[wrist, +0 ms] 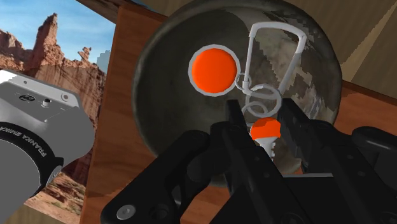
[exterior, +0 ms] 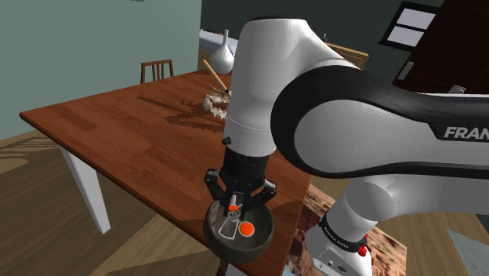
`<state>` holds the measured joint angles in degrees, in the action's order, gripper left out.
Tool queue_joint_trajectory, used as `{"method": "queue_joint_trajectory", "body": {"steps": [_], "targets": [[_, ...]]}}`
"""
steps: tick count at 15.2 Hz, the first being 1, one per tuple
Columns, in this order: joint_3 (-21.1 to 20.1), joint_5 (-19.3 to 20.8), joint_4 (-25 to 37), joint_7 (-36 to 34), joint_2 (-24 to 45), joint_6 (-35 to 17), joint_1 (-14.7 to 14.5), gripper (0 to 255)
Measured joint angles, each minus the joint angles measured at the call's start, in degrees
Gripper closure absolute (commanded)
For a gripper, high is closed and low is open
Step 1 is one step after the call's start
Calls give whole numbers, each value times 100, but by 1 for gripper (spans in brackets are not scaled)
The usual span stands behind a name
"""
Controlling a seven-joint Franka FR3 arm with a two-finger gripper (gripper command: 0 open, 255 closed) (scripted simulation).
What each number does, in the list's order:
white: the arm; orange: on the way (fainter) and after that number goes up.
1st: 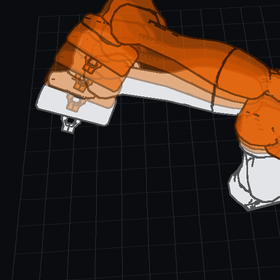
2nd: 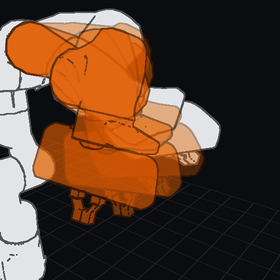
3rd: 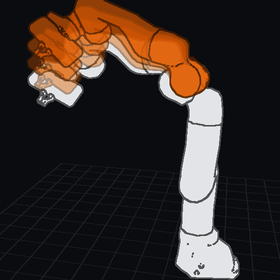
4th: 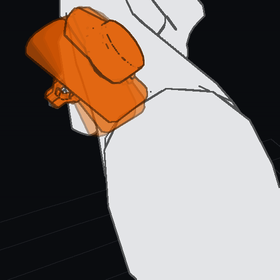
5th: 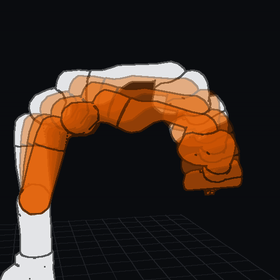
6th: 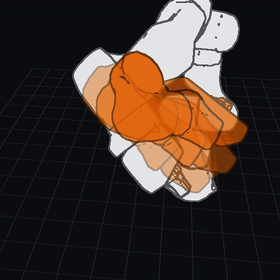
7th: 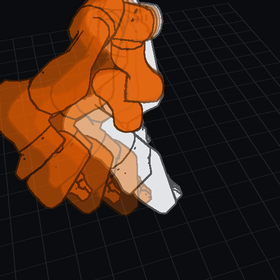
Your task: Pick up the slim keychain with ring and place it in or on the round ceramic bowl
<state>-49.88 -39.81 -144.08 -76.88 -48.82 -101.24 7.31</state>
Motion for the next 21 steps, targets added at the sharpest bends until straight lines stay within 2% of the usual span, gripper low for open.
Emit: {"method": "queue_joint_trajectory", "body": {"steps": [3,4,10,15,21], "targets": [[-3,-2,-2,0,1,-4,0,255],[-3,-2,-2,0,1,-4,0,0],[-3,-2,-2,0,1,-4,0,0],[385,302,492,-62,-32,560,52,0],[425,346,579,-79,-20,641,69,0]]}}
